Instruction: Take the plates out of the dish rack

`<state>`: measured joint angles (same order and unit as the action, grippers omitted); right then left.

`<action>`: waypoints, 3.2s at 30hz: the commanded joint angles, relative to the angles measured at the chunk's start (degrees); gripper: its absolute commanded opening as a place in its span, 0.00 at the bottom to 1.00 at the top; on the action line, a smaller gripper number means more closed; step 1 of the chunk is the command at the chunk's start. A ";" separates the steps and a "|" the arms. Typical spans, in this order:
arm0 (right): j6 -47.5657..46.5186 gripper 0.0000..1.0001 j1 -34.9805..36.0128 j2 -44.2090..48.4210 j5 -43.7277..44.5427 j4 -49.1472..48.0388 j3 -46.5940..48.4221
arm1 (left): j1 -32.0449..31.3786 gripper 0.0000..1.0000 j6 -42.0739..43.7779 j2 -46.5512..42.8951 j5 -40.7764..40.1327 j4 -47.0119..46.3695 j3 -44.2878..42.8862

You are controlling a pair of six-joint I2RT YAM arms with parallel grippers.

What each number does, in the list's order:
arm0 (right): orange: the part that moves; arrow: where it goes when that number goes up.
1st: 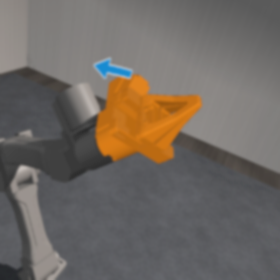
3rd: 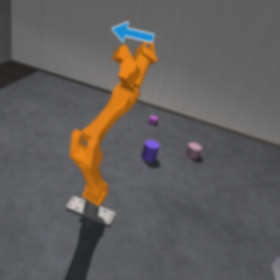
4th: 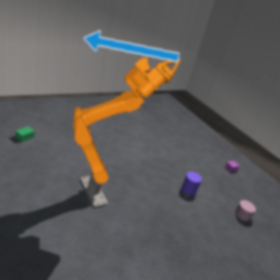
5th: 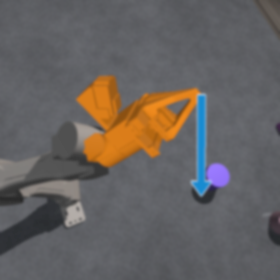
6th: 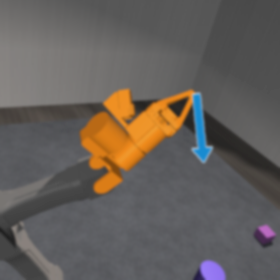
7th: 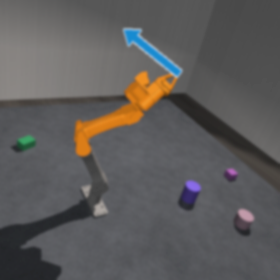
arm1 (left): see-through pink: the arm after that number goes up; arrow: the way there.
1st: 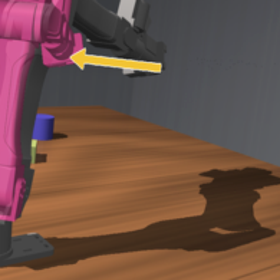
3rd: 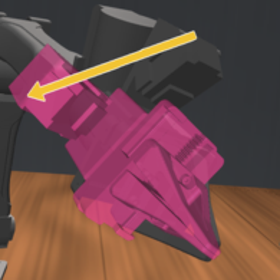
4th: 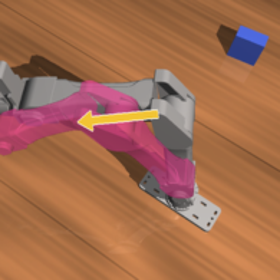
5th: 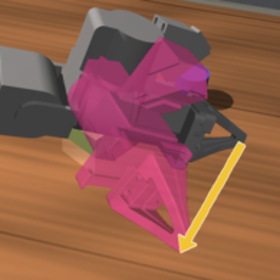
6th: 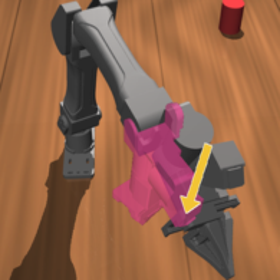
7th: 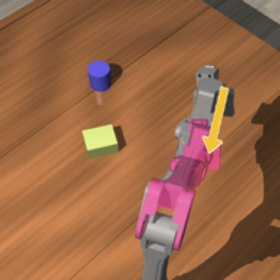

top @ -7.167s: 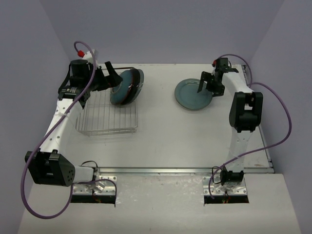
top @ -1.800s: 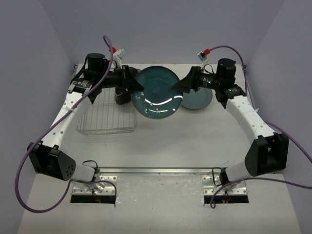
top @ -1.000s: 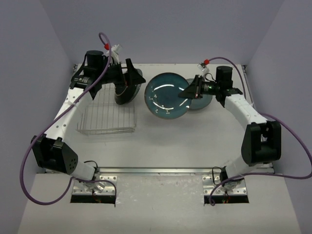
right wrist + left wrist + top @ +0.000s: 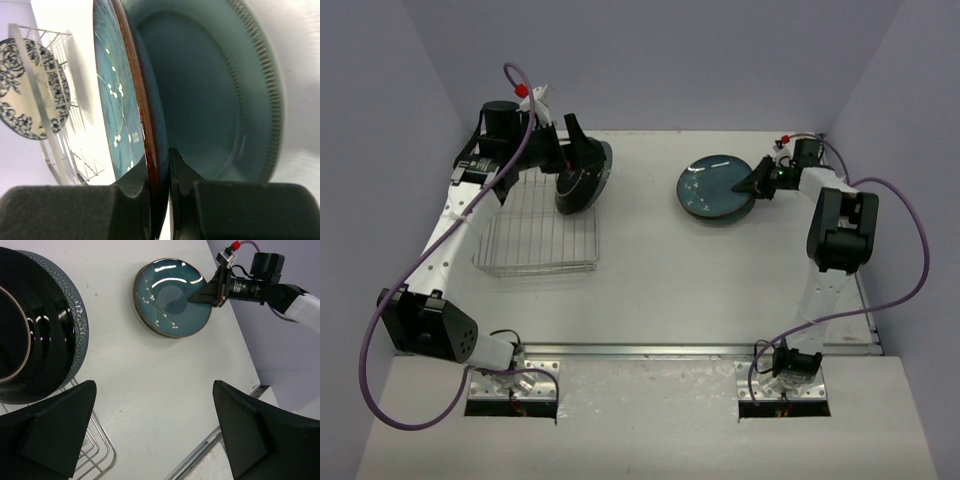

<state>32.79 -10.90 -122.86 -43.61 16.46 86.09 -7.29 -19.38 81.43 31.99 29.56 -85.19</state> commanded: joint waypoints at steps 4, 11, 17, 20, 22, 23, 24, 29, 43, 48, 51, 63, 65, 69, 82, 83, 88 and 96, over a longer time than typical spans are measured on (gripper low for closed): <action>-2.58 0.02 0.00 -0.78 -4.33 -0.80 5.49 | 0.08 1.00 0.30 -1.78 -0.10 -2.34 -0.20; -5.81 0.36 0.09 -2.47 -1.11 3.95 8.46 | 0.12 1.00 0.30 -1.80 -0.17 -2.44 0.30; -9.96 0.60 0.47 -1.12 5.22 8.43 10.01 | 0.08 1.00 0.13 -1.80 -0.30 -2.88 0.81; -12.19 0.63 0.98 -0.09 9.03 10.27 10.54 | 0.08 1.00 0.04 -1.84 -0.31 -2.98 0.94; -13.92 0.66 1.67 0.76 11.75 11.40 10.94 | 0.10 1.00 0.04 -1.89 -0.35 -2.95 1.08; -14.74 0.66 2.16 1.11 13.31 11.65 11.05 | 0.16 1.00 0.04 -1.90 -0.33 -3.02 1.09; -15.67 0.69 3.09 1.71 15.88 12.63 11.49 | 0.10 1.00 0.04 -1.96 -0.28 -3.02 1.14; -21.34 0.76 7.82 3.66 25.16 14.14 11.92 | 0.08 1.00 0.12 -2.14 -0.52 -3.09 1.25; -29.37 0.90 16.87 1.66 48.19 16.85 14.89 | 0.08 1.00 0.57 -2.68 -1.73 -2.84 1.64; -30.13 0.88 16.78 2.56 48.20 16.17 13.86 | 0.08 1.00 0.61 -2.73 -1.75 -2.89 1.87; -30.27 0.86 16.78 3.42 47.74 15.97 13.40 | 0.08 1.00 0.71 -2.83 -1.84 -2.93 1.95; -31.40 0.89 15.24 7.40 49.94 14.22 11.38 | -0.90 1.00 6.97 -3.41 -20.82 0.47 1.15; -32.17 0.89 15.07 6.84 50.45 14.22 11.60 | -1.54 1.00 8.52 -2.98 -24.39 1.43 0.64; -32.00 0.89 15.03 5.55 48.27 14.72 11.99 | -1.59 1.00 8.59 -2.74 -23.64 1.64 0.90; -36.74 0.88 13.51 -0.44 51.28 15.42 12.78 | -1.59 1.00 8.21 -1.84 -23.42 1.64 0.44; -37.11 0.88 13.09 -0.81 51.91 15.37 12.78 | -1.59 1.00 8.21 -1.73 -23.53 1.64 0.38; -38.04 0.88 11.34 -0.92 53.28 15.09 12.70 | -1.62 1.00 8.51 -1.56 -24.82 1.67 0.37; -36.92 0.88 9.49 2.16 49.34 15.19 10.79 | -2.53 1.00 9.42 -0.36 -28.34 1.82 -0.33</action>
<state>-3.47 0.16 -123.97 5.78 31.41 97.63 -8.52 -11.23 80.22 6.42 32.82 -83.04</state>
